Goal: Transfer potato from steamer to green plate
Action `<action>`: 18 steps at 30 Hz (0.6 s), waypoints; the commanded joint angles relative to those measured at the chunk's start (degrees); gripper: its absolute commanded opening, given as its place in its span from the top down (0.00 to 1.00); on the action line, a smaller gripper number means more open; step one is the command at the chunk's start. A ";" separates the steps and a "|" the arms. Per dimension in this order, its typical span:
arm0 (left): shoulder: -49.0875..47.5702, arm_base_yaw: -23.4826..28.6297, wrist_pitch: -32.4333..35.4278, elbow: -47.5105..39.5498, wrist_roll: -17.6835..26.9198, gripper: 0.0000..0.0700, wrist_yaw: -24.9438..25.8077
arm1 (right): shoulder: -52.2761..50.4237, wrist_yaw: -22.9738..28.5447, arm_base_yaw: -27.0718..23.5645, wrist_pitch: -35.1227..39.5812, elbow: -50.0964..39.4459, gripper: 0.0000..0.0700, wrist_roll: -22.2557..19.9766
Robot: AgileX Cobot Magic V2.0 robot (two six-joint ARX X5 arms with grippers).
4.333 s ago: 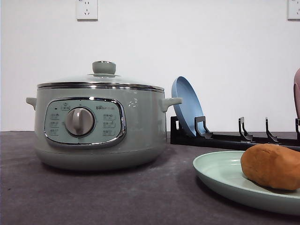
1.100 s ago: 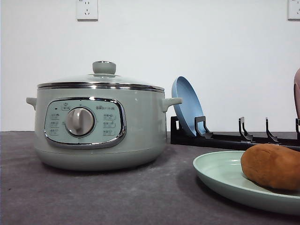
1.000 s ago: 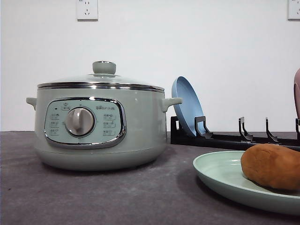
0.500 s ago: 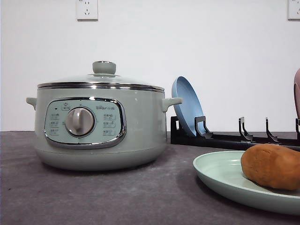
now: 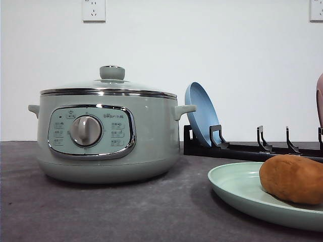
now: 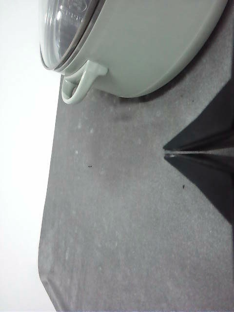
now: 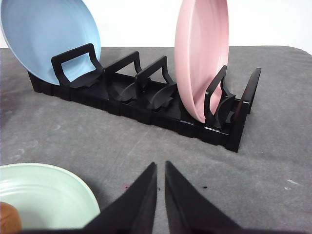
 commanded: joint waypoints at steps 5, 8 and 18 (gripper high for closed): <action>-0.11 0.01 -0.33 -1.16 0.22 1.00 -0.15 | -0.14 0.07 -0.09 0.79 -0.28 0.97 0.63; -0.11 0.01 -0.33 -1.16 0.22 1.00 -0.15 | -0.14 0.07 -0.09 0.79 -0.28 0.97 0.63; -0.11 0.01 -0.31 -1.16 0.22 1.00 -0.15 | -0.14 0.07 -0.09 0.79 -0.28 0.97 0.63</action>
